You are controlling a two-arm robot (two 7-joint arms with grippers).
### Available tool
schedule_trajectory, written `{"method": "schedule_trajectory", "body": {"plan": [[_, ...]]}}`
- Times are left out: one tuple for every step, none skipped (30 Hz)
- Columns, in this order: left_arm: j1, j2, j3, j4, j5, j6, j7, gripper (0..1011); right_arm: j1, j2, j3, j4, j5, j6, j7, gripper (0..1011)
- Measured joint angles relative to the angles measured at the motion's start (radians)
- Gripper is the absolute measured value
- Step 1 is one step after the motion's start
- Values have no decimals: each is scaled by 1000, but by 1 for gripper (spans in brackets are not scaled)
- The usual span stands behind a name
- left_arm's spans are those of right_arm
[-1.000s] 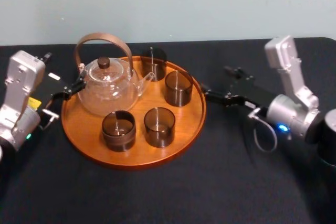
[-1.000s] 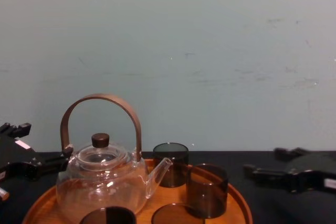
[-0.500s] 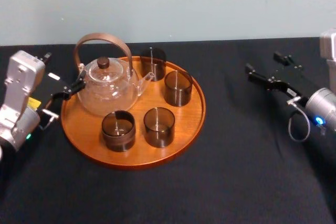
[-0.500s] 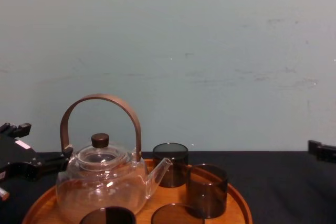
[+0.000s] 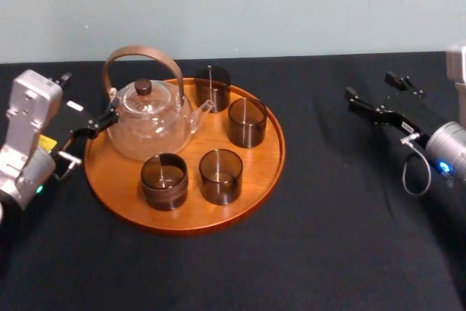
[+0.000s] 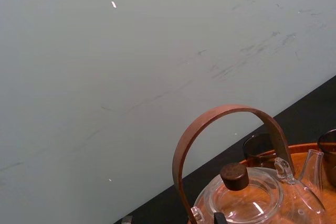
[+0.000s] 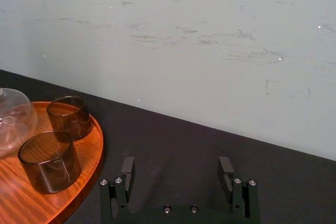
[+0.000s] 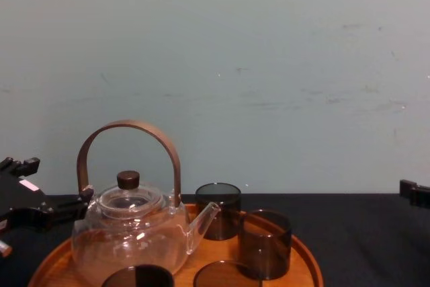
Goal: Pick up the glass from the table and place it on the tray.
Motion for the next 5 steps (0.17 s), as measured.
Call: {"method": "schedule_trajectory", "body": {"plan": [[0,0,0,0,0,0,0,1010,0,0,0,0,0,0,1,1002],[0,0,0,0,0,0,0,1010,0,0,-1,-1,0,0,1,1002],[0,0,0,0,0,0,0,1009,0,0,-1,-1,1,0,2,1003],[0,0,0,0,0,0,0,1010,0,0,-1,-1,1,0,3,1002],[0,0,0,0,0,0,0,1010,0,0,-1,-1,1,0,3,1002]]}}
